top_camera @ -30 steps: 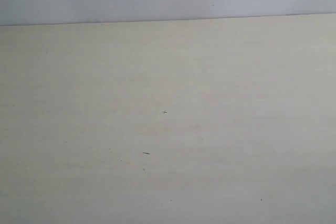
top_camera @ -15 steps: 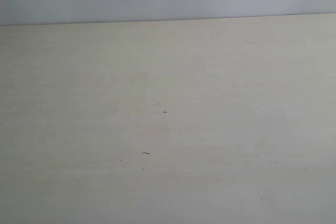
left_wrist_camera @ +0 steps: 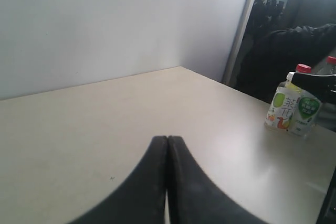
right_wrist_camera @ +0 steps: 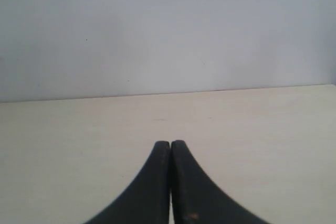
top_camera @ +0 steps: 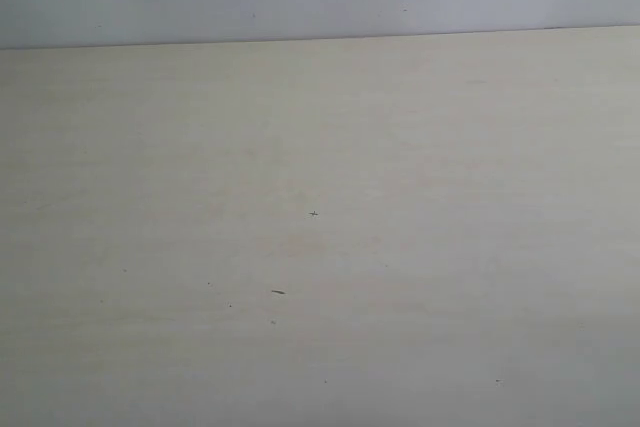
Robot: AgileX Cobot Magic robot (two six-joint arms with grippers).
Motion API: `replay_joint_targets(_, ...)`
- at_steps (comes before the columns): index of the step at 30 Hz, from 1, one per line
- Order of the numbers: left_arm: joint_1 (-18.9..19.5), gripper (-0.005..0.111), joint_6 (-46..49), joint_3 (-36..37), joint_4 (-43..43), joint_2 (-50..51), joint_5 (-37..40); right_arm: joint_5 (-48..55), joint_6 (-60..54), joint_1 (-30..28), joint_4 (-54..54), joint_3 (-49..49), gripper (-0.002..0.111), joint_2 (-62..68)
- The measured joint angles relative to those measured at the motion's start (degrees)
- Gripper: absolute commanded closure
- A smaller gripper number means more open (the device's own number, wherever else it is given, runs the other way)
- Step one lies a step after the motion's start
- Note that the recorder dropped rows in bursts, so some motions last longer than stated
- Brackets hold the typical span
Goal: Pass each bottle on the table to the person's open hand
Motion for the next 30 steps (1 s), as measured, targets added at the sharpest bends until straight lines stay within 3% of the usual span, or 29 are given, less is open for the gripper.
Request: replay_joint_targets(30,0.0,0.107,0.0,0.0,0.0,0.0,0.0,-0.2,1.7,-0.3,-2.7,3.2,0.108,0.0)
